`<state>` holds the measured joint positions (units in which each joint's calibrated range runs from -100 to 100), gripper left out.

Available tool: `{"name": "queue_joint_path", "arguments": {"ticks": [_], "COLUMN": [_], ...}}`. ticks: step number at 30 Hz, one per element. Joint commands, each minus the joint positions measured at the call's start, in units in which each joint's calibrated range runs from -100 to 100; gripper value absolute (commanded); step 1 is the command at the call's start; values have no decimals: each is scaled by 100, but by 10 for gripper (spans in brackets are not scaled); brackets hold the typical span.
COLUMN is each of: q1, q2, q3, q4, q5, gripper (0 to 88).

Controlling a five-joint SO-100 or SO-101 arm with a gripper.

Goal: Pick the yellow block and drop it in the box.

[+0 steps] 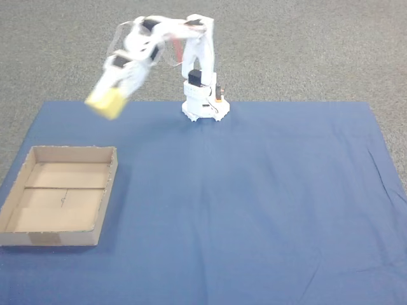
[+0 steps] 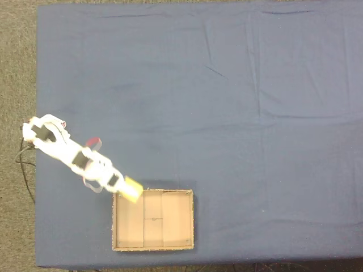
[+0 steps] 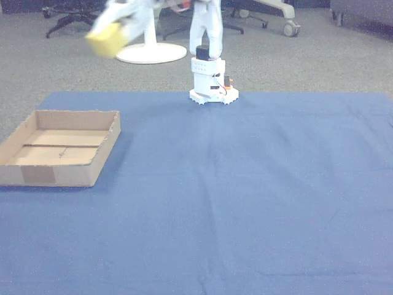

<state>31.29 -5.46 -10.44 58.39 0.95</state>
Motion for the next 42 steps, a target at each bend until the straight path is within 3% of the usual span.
{"name": "queue_joint_path", "arguments": {"ticks": [1,7,15,23,29,32,35,37,40,42], "q1": [603,1154,752,587,233,-183,-718,-1245,-2228,-2684], "q2": [1723,4898,5345,4492,1825,-446,-3021,-4659,-6854,-7757], "q3": [-2060,-4748,-4431,-3128,-1834,-440,1379,2573,5252,7315], "q4": [-55,-163,763,821,1433,1334,722,615,36,-849], "q5": [137,537,830,904,562,313,73,176,5,-39], "gripper": [149,160,159,551,590,537,386,338,41,2]}}
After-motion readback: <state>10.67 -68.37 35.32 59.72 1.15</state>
